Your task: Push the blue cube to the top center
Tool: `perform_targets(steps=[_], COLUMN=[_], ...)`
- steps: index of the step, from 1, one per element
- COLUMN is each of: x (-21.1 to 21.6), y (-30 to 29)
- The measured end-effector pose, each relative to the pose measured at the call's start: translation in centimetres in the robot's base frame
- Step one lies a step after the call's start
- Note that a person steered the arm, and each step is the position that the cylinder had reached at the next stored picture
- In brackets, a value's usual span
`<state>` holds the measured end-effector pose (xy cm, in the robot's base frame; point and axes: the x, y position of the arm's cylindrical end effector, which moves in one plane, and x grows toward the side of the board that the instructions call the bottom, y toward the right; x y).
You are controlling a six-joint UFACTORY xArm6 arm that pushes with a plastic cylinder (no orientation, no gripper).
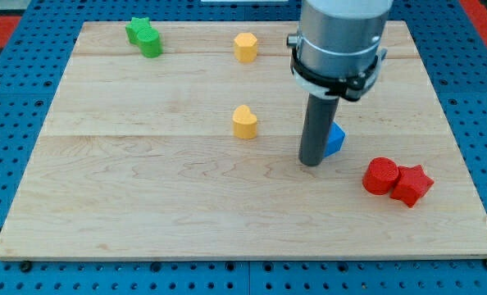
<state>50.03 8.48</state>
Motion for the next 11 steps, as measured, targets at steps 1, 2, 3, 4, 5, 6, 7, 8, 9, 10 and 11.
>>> perform_targets(steps=[1,2,3,4,5,6,7,8,9,10,11], x=[2.4,1.7,-0.7,-2.9,-5.3,-8.1,-11.3,-14.8,-19.0,-22.4,-23.2], y=[1.0,3.2,3.2,3.2,3.1,2.8,1.2,-0.2,-0.2,-0.1,3.0])
